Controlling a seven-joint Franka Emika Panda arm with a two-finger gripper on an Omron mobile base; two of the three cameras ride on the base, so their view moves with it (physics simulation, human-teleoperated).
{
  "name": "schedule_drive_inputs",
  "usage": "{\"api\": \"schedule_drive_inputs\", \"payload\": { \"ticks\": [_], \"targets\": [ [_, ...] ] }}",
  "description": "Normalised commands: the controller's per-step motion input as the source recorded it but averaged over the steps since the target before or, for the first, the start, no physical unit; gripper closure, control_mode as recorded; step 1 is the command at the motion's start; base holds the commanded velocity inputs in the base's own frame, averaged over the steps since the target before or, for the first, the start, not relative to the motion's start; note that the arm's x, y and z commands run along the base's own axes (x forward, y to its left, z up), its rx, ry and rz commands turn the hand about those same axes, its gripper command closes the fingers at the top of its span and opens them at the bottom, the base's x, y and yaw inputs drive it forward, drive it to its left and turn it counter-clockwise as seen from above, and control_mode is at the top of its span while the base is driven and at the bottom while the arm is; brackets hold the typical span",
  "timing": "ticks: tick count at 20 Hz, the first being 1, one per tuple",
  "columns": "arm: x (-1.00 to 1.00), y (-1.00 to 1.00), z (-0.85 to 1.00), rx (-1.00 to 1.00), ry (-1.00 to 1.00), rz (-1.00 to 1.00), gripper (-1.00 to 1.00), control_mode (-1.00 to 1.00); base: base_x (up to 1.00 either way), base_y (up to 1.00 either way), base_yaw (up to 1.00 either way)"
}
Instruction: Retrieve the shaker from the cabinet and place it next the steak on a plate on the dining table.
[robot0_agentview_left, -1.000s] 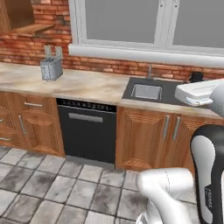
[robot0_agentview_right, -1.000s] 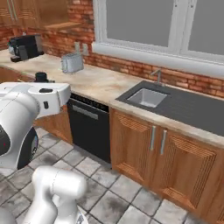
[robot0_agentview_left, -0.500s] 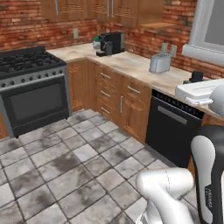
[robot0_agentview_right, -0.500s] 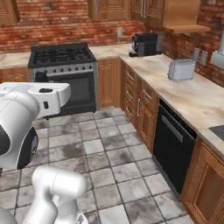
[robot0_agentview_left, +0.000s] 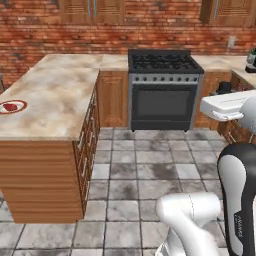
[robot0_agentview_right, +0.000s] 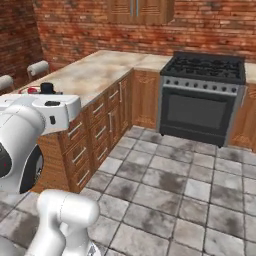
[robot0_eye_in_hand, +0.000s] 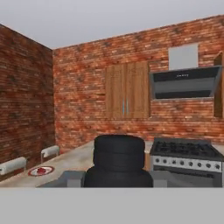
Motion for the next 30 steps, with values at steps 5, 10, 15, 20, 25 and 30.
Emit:
{"api": "schedule_drive_inputs", "payload": {
  "ticks": [5, 10, 15, 20, 25, 30],
  "targets": [
    [0.00, 0.00, 0.00, 0.00, 0.00, 0.00, 1.00, 1.00, 0.40, 0.50, 0.62],
    [0.00, 0.00, 0.00, 0.00, 0.00, 0.00, 1.00, 1.00, 0.67, 1.00, -0.05],
    [0.00, 0.00, 0.00, 0.00, 0.00, 0.00, 1.00, 1.00, 0.69, 1.00, -0.14],
    [0.00, 0.00, 0.00, 0.00, 0.00, 0.00, 1.00, 1.00, 0.62, 1.00, -0.29],
    [0.00, 0.00, 0.00, 0.00, 0.00, 0.00, 1.00, 1.00, 0.16, 1.00, -0.45],
    [0.00, 0.00, 0.00, 0.00, 0.00, 0.00, 1.00, 1.00, -0.05, 1.00, -0.33]
  ]
}}
